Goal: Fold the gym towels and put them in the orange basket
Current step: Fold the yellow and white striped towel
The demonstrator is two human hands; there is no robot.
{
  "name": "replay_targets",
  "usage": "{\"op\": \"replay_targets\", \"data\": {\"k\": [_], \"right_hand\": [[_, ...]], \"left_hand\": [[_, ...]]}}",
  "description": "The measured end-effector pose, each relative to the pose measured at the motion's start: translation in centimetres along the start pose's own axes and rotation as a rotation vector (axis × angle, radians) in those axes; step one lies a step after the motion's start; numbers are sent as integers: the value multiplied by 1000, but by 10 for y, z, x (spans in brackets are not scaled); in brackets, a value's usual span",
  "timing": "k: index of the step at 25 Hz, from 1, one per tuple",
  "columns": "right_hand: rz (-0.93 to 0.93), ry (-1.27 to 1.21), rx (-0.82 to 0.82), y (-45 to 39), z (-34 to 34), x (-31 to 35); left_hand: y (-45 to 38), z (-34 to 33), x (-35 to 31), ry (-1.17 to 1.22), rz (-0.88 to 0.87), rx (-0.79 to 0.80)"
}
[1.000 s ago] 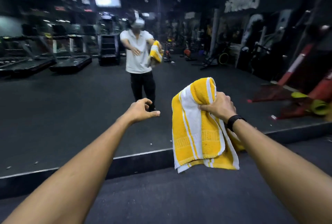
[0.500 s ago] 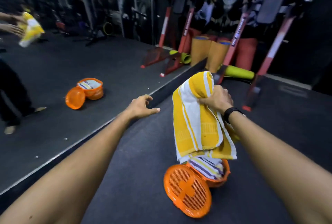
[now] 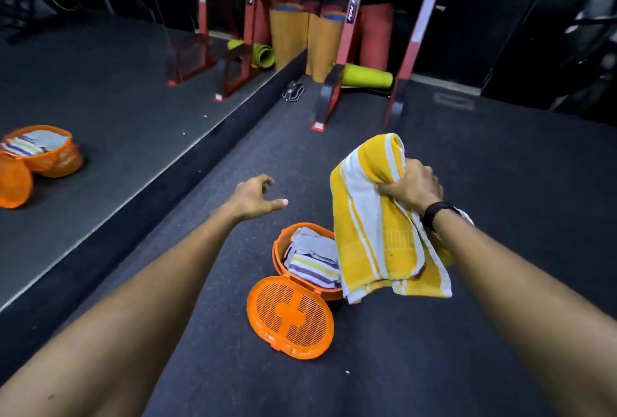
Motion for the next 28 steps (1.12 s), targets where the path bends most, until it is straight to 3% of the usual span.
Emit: {"op": "replay_targets", "data": {"k": [7, 17, 28], "right_hand": [[31, 104, 136, -51, -110, -13], [5, 211, 445, -128, -382, -88], [377, 151, 1139, -134, -768, -180]], "left_hand": [[-79, -76, 39, -52, 14, 95], [-206, -233, 180, -186, 127, 249], [-272, -495, 292, -374, 72, 358]]}}
Point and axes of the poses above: each hand's wrist, its own y-axis away from the middle knuckle, its own z-axis out of the back of the hand, x = y × z, the point moved 10 cm from there along -y, towards the middle knuckle, and after that the axes turned 14 degrees about -x, right-handed, at the moved point
